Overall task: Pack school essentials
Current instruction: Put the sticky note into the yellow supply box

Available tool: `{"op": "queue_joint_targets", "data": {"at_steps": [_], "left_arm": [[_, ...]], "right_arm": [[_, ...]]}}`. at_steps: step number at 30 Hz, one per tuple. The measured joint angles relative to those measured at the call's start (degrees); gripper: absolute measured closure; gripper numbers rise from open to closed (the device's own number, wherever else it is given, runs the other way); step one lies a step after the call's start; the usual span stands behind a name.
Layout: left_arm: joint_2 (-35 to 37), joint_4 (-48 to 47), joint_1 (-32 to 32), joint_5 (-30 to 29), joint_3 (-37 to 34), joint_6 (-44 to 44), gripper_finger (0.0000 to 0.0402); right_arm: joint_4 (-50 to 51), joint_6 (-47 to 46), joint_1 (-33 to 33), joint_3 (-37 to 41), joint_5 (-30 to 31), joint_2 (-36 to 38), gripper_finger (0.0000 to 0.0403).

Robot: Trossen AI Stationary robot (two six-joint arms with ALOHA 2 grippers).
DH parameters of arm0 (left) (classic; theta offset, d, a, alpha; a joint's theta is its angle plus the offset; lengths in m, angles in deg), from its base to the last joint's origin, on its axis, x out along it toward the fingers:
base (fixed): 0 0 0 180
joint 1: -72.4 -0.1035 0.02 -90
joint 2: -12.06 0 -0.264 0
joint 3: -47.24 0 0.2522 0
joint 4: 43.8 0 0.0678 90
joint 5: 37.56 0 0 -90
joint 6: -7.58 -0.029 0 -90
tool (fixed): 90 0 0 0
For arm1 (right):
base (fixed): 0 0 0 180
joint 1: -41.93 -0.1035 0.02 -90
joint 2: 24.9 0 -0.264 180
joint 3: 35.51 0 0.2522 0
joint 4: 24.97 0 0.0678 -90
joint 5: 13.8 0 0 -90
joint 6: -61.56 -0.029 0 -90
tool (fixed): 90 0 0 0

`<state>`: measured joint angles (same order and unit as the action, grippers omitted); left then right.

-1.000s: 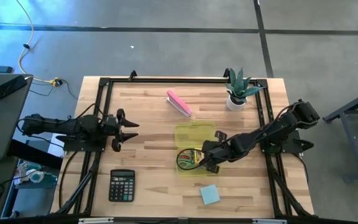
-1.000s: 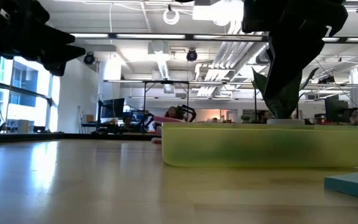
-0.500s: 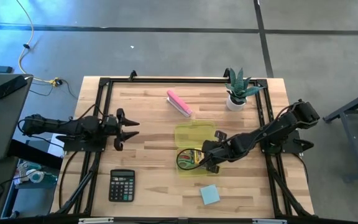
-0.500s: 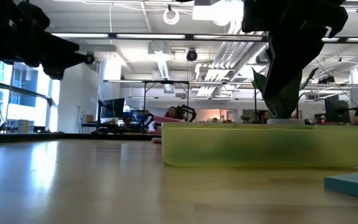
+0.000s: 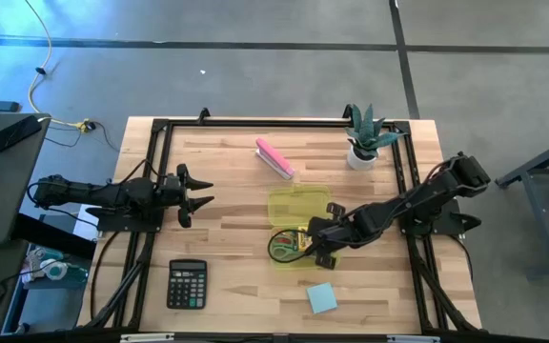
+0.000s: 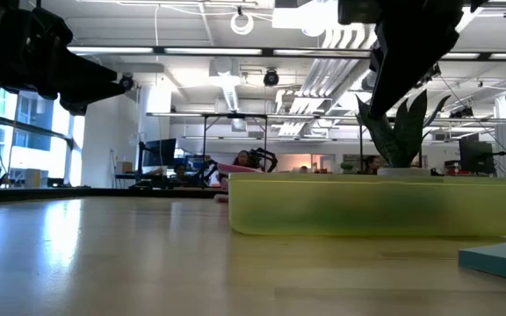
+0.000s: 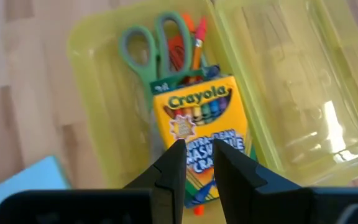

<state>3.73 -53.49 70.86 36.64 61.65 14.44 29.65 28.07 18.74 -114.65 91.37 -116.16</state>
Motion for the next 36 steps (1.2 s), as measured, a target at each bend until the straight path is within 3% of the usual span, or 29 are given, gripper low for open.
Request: {"op": "queue_joint_targets", "data": {"at_steps": [11,27,31,36], "left_arm": [[0.0,0.0,0.0,0.2,0.0,0.0,0.0213],[0.0,0.0,0.0,0.2,0.0,0.0,0.0213],[0.0,0.0,0.0,0.2,0.0,0.0,0.0213],[0.0,0.0,0.0,0.2,0.0,0.0,0.0213]], "right_arm": [[-6.7,-2.9,-0.5,-1.4,2.8,0.0,0.0334],[-5.0,-0.1,-0.9,-1.4,2.4,0.0,0.0333],[-4.9,2.5,-1.7,-1.4,-0.3,0.0,0.0314],[-2.6,2.9,-4.3,-1.3,-0.7,-0.2,0.0251]]}}
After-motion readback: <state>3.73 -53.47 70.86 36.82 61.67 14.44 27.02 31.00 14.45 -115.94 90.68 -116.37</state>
